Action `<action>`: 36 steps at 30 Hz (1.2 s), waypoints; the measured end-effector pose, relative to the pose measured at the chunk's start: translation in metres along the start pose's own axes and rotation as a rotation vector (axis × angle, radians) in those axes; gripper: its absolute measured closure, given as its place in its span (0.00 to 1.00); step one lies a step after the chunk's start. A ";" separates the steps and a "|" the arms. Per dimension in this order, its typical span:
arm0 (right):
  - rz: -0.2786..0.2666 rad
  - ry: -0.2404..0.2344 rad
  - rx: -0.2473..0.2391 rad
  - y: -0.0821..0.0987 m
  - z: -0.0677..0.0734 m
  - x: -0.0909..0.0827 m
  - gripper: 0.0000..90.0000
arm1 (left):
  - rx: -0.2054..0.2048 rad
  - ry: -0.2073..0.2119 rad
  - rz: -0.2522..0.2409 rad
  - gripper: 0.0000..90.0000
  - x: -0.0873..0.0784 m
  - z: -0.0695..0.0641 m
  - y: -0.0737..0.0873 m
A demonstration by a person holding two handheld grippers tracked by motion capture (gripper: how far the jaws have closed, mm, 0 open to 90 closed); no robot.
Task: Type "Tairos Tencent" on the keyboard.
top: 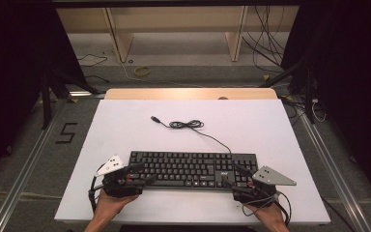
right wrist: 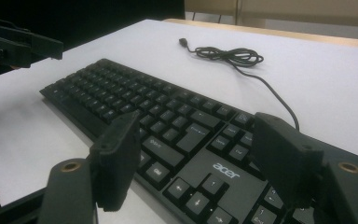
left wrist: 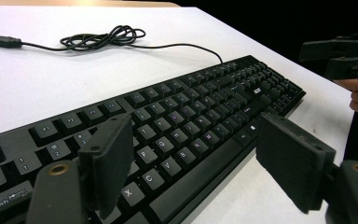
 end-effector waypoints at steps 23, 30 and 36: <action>0.015 -0.041 0.009 -0.013 0.012 0.012 0.40 | -0.010 -0.009 -0.005 0.33 -0.002 0.004 -0.001; 0.047 -0.072 -0.006 -0.029 0.024 0.028 0.43 | -0.006 -0.040 0.011 0.34 -0.002 0.007 0.000; 0.079 -0.092 -0.033 -0.042 0.033 0.046 0.46 | -0.004 -0.061 0.022 0.38 -0.003 0.009 0.000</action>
Point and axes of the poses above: each handheld gripper's, and its own axes: x roughly forward along the jaws, y roughly out of its underside, z roughly to its left, the point moved 5 cm from there along x, roughly forward along the jaws, and after that the axes turned 9 degrees about z, right-handed, at the moved point
